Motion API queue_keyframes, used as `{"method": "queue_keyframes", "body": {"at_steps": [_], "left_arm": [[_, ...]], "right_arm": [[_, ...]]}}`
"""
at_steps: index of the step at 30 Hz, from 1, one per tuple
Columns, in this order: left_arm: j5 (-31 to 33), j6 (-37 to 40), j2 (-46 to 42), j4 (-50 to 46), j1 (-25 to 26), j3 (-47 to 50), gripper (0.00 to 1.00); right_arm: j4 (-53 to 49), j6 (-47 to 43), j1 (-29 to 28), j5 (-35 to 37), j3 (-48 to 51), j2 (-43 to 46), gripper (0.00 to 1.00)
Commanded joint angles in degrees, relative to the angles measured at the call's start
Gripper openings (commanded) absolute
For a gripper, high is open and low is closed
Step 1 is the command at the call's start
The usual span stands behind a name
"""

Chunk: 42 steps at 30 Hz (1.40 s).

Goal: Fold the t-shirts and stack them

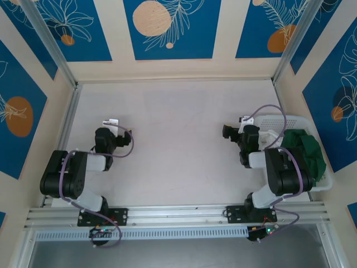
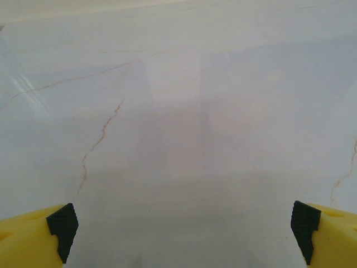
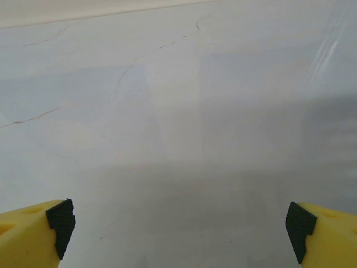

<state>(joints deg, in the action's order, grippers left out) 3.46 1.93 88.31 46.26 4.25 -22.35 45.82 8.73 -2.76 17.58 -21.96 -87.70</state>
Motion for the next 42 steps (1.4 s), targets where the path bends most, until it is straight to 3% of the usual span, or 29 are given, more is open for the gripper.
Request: {"method": "queue_keyframes", "body": {"at_steps": [1,25,31,32,33,34,36,39,42], "left_arm": [[0.32,0.31,-0.32,1.65,-0.21,-0.5,1.0],[0.08,0.32,-0.53,2.12,-0.3,-0.19,1.0],[0.65,1.75,-14.82,-14.16,1.31,-3.79,1.0],[2.07,1.69,-17.93,-16.53,2.38,-4.47,1.0],[3.1,1.59,-20.85,-18.43,3.45,-5.26,1.0],[3.2,1.23,-23.22,-19.61,4.44,-5.99,1.0],[1.56,-1.89,-27.77,-21.72,6.12,-7.84,1.0],[-3.62,-11.33,-31.66,-24.35,6.52,-11.05,1.0],[-10.83,-20.92,-32.86,-21.52,6.5,-12.11,1.0]], "right_arm": [[4.05,-0.62,0.22,1.13,-0.18,0.34,0.99],[4.94,-1.35,-0.89,3.52,0.13,0.4,0.99],[14.87,-5.24,-4.27,5.16,5.61,2.18,0.99],[14.73,-5.81,-5.65,9.47,5.64,4.06,0.99],[6.23,-6.74,-9.12,19.77,2.98,8.67,0.99],[-3.19,-8.43,-9.85,19.26,0.15,13.48,0.99],[-18.5,-5.84,-9.44,14.6,-4.79,22.86,0.99],[-39.89,11.85,-5.99,14.2,-11.73,34.52,0.99],[-52.49,22.32,0.82,2.77,-15.52,42.27,0.99]]}}
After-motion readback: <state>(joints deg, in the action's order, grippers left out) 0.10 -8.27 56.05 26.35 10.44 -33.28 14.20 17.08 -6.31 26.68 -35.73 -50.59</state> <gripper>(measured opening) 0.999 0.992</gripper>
